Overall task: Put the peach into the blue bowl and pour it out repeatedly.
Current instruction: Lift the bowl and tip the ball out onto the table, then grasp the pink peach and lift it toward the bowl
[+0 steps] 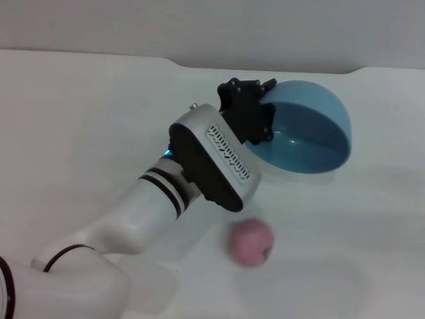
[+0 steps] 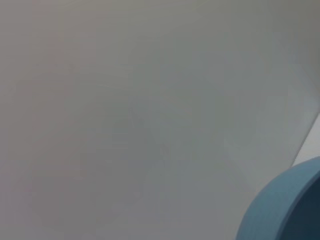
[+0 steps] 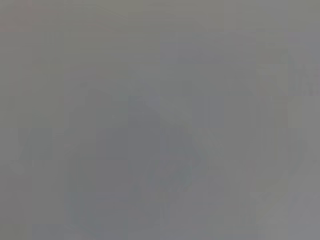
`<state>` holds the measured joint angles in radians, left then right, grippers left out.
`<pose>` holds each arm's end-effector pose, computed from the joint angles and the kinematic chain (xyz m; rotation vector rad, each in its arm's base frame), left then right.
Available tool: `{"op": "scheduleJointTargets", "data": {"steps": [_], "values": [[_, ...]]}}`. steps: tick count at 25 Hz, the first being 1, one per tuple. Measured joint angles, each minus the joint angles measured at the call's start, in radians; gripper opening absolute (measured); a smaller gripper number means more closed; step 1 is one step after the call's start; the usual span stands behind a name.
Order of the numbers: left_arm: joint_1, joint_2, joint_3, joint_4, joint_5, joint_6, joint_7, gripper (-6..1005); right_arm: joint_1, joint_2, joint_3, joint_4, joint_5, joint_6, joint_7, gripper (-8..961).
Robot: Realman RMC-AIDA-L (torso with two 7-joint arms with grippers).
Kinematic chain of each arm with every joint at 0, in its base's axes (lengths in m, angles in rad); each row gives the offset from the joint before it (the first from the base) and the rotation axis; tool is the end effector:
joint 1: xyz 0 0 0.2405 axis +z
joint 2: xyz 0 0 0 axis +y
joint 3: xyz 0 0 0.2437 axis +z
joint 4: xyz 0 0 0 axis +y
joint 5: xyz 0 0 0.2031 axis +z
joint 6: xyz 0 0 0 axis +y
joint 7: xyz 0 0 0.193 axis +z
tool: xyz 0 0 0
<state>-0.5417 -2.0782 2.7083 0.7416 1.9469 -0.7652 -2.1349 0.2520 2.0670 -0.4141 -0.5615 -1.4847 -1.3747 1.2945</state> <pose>-0.1513 0.3538 -0.1509 -2.0629 0.2553 -0.3063 0.3413 0.3251 0.0791 -1.7436 0.9031 1.0075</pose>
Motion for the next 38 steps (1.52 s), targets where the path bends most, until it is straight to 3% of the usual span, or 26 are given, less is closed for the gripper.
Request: {"op": "scheduleJointTargets", "data": {"steps": [4, 10, 18, 22, 24, 25, 28, 33, 38], "values": [[0.002, -0.001, -0.022, -0.01, -0.007, 0.003, -0.112, -1, 0.008, 0.0, 0.0, 0.015, 0.0, 0.001, 0.0, 479], [0.003, 0.01, -0.202, -0.011, -0.01, 0.138, -0.493, 0, 0.029, -0.001, -0.01, 0.039, -0.003, -0.007, 0.0, 473], [0.005, 0.024, -0.668, 0.049, 0.003, 0.727, -0.584, -1, 0.065, -0.001, -0.087, 0.059, -0.014, -0.004, 0.001, 465], [0.005, 0.025, -1.024, 0.053, 0.005, 1.083, -0.581, -1, 0.107, -0.005, -0.147, 0.09, -0.023, 0.002, 0.012, 461], [0.008, 0.026, -1.071, 0.056, 0.005, 1.129, -0.578, -1, 0.136, -0.009, -0.172, 0.104, -0.055, 0.01, 0.026, 459], [0.025, 0.03, -1.192, 0.08, 0.005, 1.268, -0.54, -1, 0.152, -0.01, -0.185, 0.106, -0.081, 0.017, 0.042, 458], [0.043, 0.035, -1.314, 0.11, 0.009, 1.436, -0.467, 0, 0.218, -0.014, -0.216, 0.103, -0.224, 0.059, 0.13, 455], [0.029, 0.07, -1.422, 0.133, 0.094, 1.732, -0.438, -1, 0.336, -0.023, -0.258, 0.098, -0.456, 0.075, 0.217, 450], [0.026, 0.08, -1.456, 0.154, 0.208, 1.843, -0.497, -1, 0.417, -0.01, -0.386, 0.063, -0.539, 0.053, 0.247, 445]]}}
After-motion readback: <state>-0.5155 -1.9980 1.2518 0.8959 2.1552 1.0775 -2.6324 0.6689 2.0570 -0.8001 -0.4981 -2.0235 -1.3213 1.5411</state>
